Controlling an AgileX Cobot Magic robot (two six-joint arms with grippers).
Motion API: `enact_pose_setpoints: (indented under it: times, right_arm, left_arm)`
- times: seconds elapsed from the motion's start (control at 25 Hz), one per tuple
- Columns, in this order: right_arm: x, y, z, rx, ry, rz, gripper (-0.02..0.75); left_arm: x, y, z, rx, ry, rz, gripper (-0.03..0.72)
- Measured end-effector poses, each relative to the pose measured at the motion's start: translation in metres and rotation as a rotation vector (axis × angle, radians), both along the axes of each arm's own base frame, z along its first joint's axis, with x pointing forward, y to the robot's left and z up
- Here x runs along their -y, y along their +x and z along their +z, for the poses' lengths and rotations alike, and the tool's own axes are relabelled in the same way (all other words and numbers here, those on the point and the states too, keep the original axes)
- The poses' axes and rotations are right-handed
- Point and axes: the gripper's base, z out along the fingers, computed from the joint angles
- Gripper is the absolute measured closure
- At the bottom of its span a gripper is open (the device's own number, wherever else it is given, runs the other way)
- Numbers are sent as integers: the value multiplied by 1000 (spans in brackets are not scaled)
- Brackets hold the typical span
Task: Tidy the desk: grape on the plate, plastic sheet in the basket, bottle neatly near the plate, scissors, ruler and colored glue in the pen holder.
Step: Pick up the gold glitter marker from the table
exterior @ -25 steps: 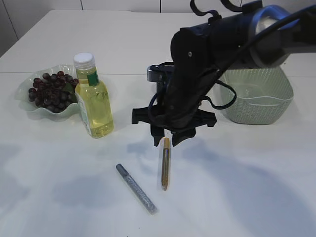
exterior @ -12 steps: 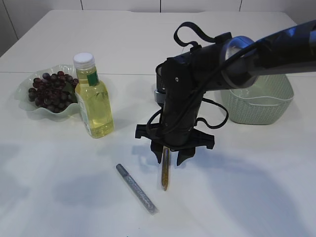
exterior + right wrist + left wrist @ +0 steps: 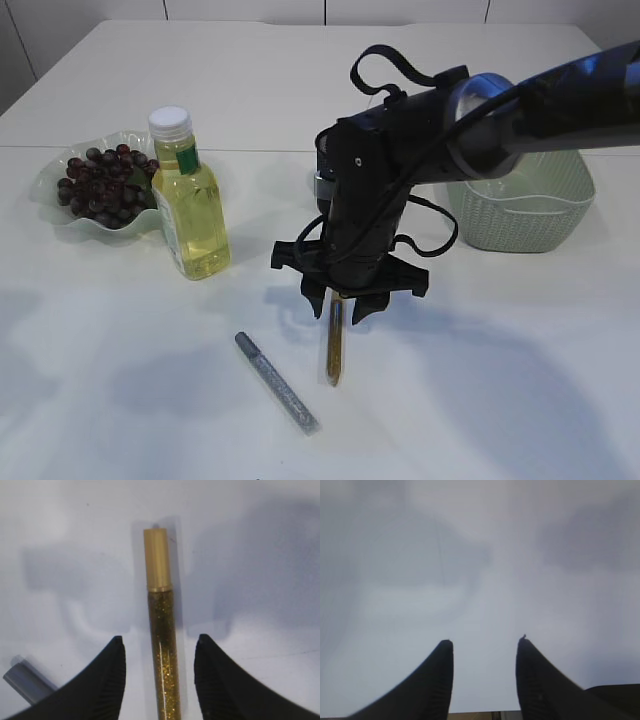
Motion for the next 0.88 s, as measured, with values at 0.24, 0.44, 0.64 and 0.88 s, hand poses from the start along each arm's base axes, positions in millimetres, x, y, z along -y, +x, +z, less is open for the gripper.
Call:
enact_pose_setpoints:
  times: [0.24, 0.44, 0.64, 0.88]
  right_arm:
    - [-2, 3, -9, -15, -12, -1, 372]
    - [-6, 9, -10, -17, -16, 1, 372]
    - [-6, 9, -15, -31, -28, 2, 372]
    - [-5, 9, -21, -52, -43, 1, 372]
  left_arm:
    - [-1, 0, 0, 5, 8, -4, 381]
    - [-1, 0, 0, 5, 14, -6, 381]
    - [-1, 0, 0, 4, 16, -6, 381]
    - [-1, 0, 0, 4, 16, -6, 381]
